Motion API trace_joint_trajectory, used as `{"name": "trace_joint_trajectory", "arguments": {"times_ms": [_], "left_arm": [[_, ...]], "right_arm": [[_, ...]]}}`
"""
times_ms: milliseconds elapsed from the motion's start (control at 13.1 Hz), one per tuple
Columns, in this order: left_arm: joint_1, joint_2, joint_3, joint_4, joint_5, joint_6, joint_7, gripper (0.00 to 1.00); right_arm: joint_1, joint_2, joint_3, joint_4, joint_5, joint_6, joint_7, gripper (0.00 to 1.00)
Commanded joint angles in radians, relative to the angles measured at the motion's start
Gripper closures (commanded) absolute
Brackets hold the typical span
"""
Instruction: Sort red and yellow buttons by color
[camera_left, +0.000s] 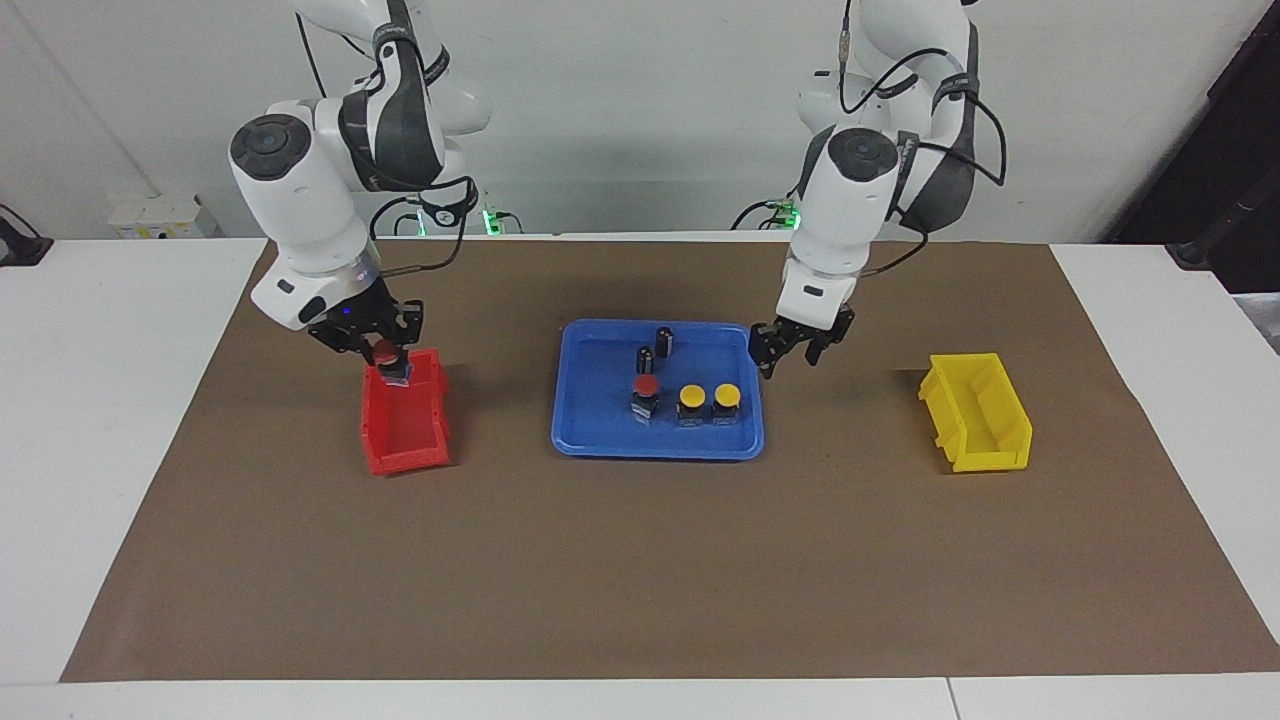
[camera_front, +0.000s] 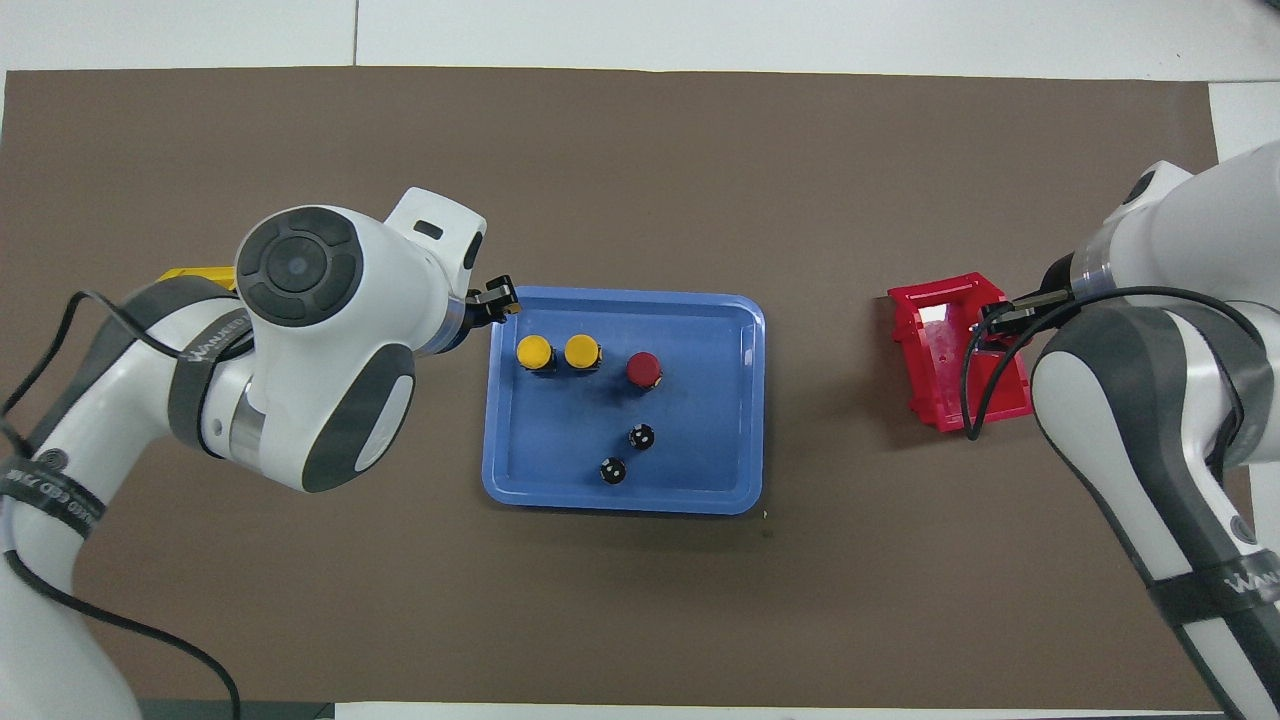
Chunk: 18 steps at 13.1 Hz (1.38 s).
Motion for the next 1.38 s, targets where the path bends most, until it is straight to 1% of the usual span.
{"name": "trace_joint_trajectory", "arguments": {"times_ms": [0, 76, 306, 382, 459, 612, 765, 918, 994, 1071, 1147, 1300], "left_arm": [[-0.047, 0.028, 0.016, -0.022, -0.002, 0.063, -0.022, 0.28], [-0.05, 0.031, 0.016, -0.023, -0.002, 0.065, -0.019, 0.28], [-0.064, 0.025, 0.015, -0.054, -0.002, 0.068, -0.007, 0.28], [-0.073, 0.025, 0.013, -0.062, -0.002, 0.07, -0.007, 0.28], [-0.076, 0.028, 0.013, -0.063, -0.002, 0.073, -0.005, 0.28], [-0.078, 0.031, 0.013, -0.078, -0.002, 0.094, -0.002, 0.28], [-0.087, 0.039, 0.013, -0.086, -0.002, 0.111, -0.002, 0.27], [-0.09, 0.063, 0.013, -0.085, -0.002, 0.143, -0.004, 0.27], [-0.092, 0.078, 0.014, -0.085, -0.002, 0.157, -0.005, 0.27], [-0.092, 0.091, 0.015, -0.077, -0.002, 0.162, -0.01, 0.34], [-0.09, 0.095, 0.015, -0.069, -0.004, 0.154, -0.004, 0.97], [-0.083, 0.099, 0.016, -0.028, -0.004, 0.13, -0.004, 0.99]], "right_arm": [[-0.026, -0.077, 0.014, -0.163, 0.019, 0.135, -0.056, 0.72], [-0.033, -0.084, 0.016, -0.2, 0.019, 0.184, -0.074, 0.72], [-0.033, -0.082, 0.016, -0.257, 0.024, 0.26, -0.067, 0.72], [-0.031, -0.087, 0.016, -0.288, 0.05, 0.295, -0.062, 0.72], [-0.031, -0.079, 0.014, -0.297, 0.07, 0.31, -0.064, 0.72], [-0.031, -0.067, 0.014, -0.329, 0.07, 0.376, -0.07, 0.72], [-0.045, -0.068, 0.013, -0.345, 0.07, 0.384, -0.097, 0.72], [-0.056, -0.062, 0.013, -0.365, 0.07, 0.421, -0.121, 0.72], [-0.056, -0.064, 0.013, -0.371, 0.07, 0.421, -0.121, 0.68], [-0.056, -0.064, 0.013, -0.374, 0.07, 0.423, -0.121, 0.64], [-0.056, -0.065, 0.013, -0.377, 0.07, 0.423, -0.121, 0.63], [-0.056, -0.07, 0.014, -0.391, 0.07, 0.426, -0.116, 0.62]]}}
